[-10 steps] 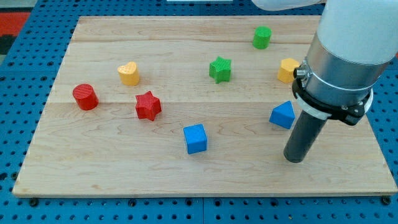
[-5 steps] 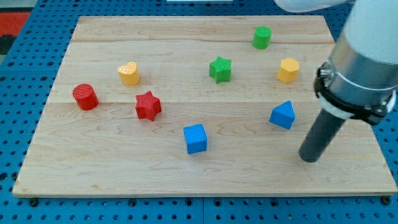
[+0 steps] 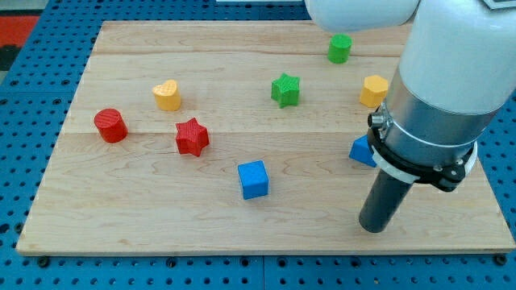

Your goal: Point at the blue triangle

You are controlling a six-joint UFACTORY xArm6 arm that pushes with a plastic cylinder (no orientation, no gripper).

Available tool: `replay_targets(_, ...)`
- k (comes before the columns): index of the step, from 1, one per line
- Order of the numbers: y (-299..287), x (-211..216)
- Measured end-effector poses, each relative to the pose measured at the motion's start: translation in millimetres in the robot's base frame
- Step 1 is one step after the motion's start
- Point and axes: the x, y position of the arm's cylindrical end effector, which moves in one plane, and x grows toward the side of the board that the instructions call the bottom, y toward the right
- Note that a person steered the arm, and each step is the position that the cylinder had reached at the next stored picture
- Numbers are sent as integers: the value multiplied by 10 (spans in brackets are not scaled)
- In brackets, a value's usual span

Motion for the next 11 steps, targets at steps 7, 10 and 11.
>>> replay_targets(7, -330, -604)
replay_targets(10, -292, -736)
replay_targets(11, -292, -769)
